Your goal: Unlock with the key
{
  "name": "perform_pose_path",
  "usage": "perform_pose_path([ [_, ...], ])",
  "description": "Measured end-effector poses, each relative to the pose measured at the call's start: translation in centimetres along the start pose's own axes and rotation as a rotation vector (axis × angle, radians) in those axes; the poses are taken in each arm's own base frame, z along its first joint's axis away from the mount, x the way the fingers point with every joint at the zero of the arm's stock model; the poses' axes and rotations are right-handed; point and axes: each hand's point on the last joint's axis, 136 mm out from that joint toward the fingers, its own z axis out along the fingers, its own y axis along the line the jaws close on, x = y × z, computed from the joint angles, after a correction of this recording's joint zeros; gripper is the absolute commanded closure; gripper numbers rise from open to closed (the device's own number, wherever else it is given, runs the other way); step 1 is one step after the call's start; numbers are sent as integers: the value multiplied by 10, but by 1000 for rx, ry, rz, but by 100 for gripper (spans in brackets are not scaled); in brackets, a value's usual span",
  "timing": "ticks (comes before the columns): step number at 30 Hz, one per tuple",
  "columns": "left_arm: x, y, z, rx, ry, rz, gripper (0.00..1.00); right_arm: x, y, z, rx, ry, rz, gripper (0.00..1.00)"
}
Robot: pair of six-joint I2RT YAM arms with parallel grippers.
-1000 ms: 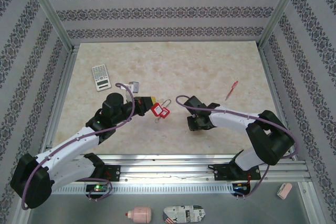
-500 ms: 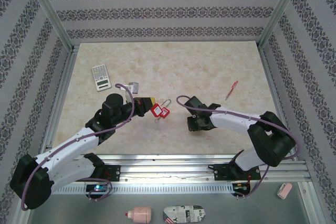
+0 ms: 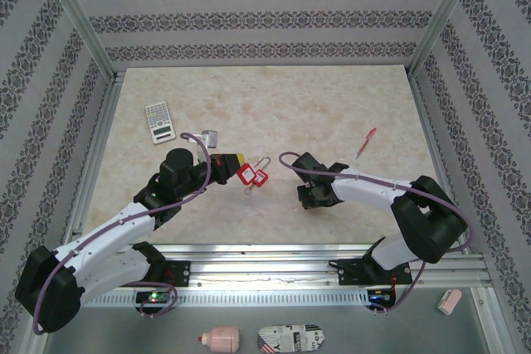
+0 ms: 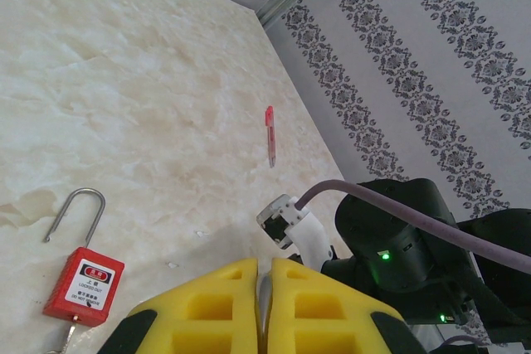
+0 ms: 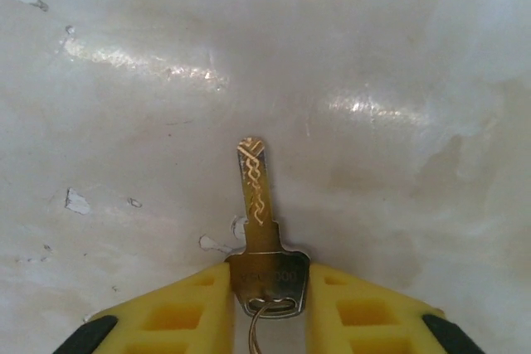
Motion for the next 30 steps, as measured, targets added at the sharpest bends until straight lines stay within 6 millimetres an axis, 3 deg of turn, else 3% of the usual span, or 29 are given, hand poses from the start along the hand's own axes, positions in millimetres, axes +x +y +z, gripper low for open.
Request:
perform_pose_path([
  [5,1,1,0,-1,1,0,100,-8,6,-2,-16,-24,-4,90],
  [11,3,3,-1,-4,4,2,100,-3,11,-3,-16,-20,-38,99],
  [22,1,3,-3,-5,-4,2,100,6,9,-8,16,-7,-68,100],
  [30,4,5,-3,-4,0,-3,100,-17,8,-55,-5,-175,-78,100],
])
